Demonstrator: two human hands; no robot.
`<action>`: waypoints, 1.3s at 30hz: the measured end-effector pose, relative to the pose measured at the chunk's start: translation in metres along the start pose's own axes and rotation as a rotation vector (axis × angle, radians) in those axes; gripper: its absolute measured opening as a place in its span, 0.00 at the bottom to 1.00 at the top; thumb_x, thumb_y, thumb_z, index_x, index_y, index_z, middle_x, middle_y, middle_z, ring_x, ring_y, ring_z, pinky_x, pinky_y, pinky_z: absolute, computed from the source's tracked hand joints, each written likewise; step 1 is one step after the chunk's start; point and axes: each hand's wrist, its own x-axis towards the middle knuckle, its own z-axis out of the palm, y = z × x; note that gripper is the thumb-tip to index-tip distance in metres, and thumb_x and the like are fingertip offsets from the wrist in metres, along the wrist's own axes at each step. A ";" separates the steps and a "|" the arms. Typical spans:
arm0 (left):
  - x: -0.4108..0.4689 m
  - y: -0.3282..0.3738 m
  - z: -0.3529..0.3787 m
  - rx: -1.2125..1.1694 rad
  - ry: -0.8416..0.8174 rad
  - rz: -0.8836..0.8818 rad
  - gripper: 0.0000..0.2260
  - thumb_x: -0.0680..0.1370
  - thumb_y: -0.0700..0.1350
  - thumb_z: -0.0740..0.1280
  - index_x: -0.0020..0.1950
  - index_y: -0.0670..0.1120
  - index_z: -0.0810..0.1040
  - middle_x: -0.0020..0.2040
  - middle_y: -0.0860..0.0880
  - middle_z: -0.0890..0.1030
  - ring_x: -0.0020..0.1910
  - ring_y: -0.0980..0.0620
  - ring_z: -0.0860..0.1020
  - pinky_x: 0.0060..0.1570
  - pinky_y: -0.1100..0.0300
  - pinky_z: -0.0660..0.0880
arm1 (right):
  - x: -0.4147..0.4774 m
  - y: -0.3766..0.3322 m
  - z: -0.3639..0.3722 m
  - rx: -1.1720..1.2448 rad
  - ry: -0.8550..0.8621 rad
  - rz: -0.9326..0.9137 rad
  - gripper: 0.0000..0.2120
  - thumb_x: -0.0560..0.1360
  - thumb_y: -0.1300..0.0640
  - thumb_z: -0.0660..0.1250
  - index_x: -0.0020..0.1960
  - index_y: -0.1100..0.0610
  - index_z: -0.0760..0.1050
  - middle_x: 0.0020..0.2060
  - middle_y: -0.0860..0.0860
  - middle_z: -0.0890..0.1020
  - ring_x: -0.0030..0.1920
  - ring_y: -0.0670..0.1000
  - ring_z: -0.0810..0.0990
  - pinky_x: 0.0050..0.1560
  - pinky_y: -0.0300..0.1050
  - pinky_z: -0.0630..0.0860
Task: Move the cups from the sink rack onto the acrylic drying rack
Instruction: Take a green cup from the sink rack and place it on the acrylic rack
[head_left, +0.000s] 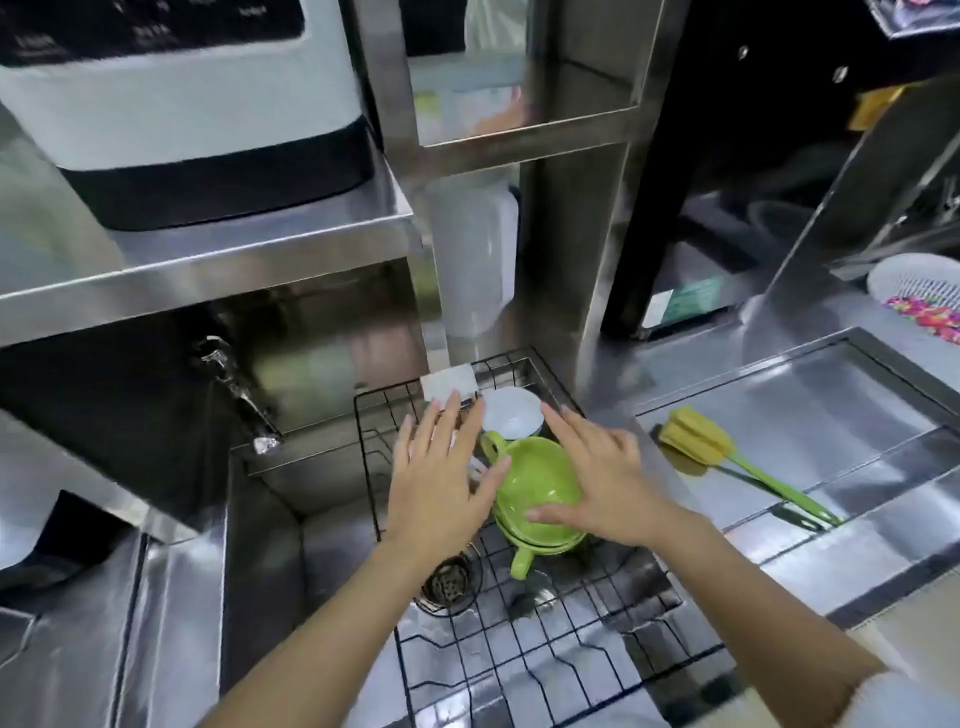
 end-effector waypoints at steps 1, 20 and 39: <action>0.000 0.002 0.003 -0.039 -0.050 -0.027 0.31 0.75 0.65 0.48 0.74 0.52 0.57 0.76 0.49 0.61 0.75 0.49 0.57 0.73 0.52 0.46 | -0.001 0.000 0.002 -0.006 -0.045 0.006 0.59 0.50 0.18 0.42 0.74 0.47 0.35 0.76 0.54 0.52 0.75 0.48 0.48 0.68 0.49 0.46; 0.002 0.028 0.007 -0.348 -0.173 -0.372 0.22 0.75 0.42 0.61 0.68 0.48 0.61 0.49 0.43 0.82 0.49 0.37 0.78 0.43 0.51 0.73 | -0.003 -0.013 0.022 -0.020 0.009 0.025 0.59 0.58 0.33 0.69 0.74 0.50 0.35 0.68 0.58 0.61 0.72 0.56 0.56 0.72 0.57 0.43; -0.054 -0.052 -0.107 -0.734 0.350 -0.618 0.08 0.76 0.36 0.63 0.41 0.47 0.71 0.35 0.50 0.74 0.39 0.46 0.73 0.42 0.58 0.74 | 0.006 -0.159 -0.005 1.328 -0.075 0.064 0.27 0.62 0.33 0.68 0.57 0.44 0.75 0.58 0.51 0.80 0.57 0.53 0.79 0.52 0.56 0.79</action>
